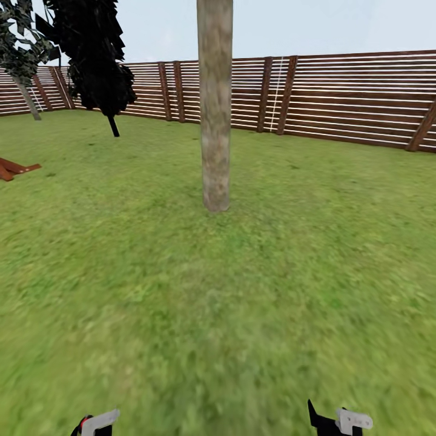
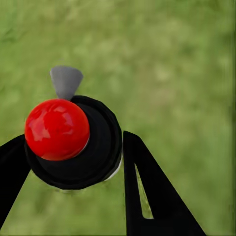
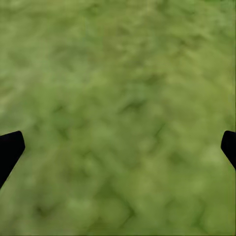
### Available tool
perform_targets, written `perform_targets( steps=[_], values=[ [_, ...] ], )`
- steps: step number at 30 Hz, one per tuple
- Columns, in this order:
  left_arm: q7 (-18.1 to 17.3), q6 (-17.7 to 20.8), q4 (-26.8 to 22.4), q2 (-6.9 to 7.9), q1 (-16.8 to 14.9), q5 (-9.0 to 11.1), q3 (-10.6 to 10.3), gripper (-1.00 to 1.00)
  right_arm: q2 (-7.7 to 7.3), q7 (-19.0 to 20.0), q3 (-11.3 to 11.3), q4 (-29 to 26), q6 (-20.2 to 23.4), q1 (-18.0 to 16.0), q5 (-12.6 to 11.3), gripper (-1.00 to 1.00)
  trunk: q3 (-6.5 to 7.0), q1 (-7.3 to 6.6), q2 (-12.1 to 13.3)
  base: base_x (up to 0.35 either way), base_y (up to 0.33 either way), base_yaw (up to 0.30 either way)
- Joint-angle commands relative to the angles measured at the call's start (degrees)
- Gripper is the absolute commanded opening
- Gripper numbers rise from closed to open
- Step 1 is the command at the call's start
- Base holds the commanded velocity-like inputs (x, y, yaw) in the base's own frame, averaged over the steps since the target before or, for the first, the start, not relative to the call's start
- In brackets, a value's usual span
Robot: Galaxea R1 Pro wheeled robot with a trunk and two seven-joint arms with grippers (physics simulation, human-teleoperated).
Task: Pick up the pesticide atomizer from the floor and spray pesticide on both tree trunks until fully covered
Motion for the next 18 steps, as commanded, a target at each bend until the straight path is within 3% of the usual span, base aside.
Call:
perform_targets(
  steps=[1,18],
  values=[
    [0.0,0.0,0.0,0.0,0.0,0.0,0.0,-1.0,0.0,0.0,0.0,0.0,0.0,0.0,0.0,1.0,0.0,0.0,0.0,0.339,0.0,0.0],
    [0.0,0.0,0.0,0.0,0.0,0.0,0.0,-1.0,0.0,0.0,0.0,0.0,0.0,0.0,0.0,1.0,0.0,0.0,0.0,0.339,0.0,0.0]
  ],
)
